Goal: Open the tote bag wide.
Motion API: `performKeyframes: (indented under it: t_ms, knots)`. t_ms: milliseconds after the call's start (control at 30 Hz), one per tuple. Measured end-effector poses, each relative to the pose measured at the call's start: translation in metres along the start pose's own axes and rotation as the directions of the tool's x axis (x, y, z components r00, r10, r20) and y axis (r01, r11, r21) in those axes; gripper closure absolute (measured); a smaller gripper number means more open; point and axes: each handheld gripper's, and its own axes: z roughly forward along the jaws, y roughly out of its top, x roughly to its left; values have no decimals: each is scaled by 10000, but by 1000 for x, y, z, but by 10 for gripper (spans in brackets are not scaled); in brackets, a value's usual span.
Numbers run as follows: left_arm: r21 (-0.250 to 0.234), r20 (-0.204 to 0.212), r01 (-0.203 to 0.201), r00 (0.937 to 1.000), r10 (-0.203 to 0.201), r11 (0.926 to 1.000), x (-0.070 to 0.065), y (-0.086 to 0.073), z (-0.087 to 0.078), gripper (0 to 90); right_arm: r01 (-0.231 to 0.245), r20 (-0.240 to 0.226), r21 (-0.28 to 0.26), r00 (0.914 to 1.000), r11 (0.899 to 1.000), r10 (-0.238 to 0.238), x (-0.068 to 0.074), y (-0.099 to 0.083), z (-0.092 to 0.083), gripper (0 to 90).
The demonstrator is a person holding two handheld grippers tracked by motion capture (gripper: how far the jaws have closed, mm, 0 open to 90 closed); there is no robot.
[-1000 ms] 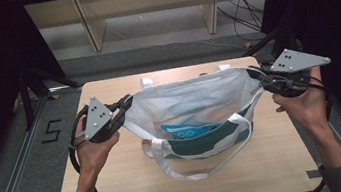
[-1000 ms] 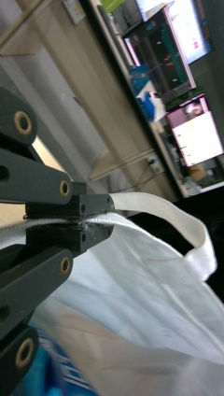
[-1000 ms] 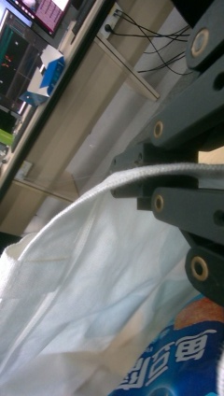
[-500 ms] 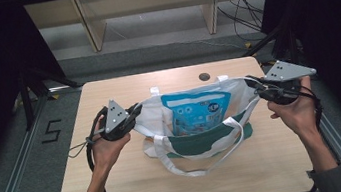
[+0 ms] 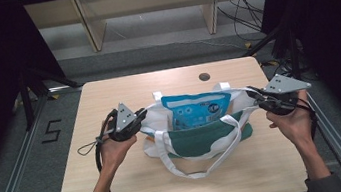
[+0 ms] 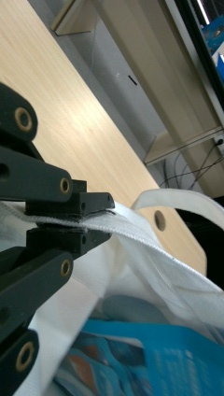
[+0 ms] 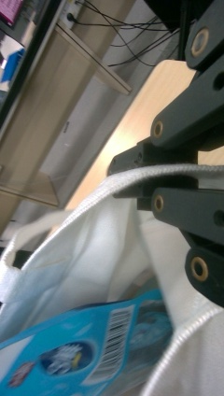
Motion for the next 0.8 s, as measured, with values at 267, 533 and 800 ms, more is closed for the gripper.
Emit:
performKeyframes:
  t_ms: [267,533,800]
  knots:
    - [408,206,198,9996,-207,9990,0,-16,11,846,19,-159,527,9999,9986,-11,2,-14,14,885]
    - [1034,414,33,9991,-76,9946,-8,-31,21,839,-49,-335,1093,9994,9940,86,3,-31,26,884]
    - [1493,603,-167,9982,77,9887,-13,-45,30,833,-148,-549,1702,9982,9853,244,9,-45,35,883]
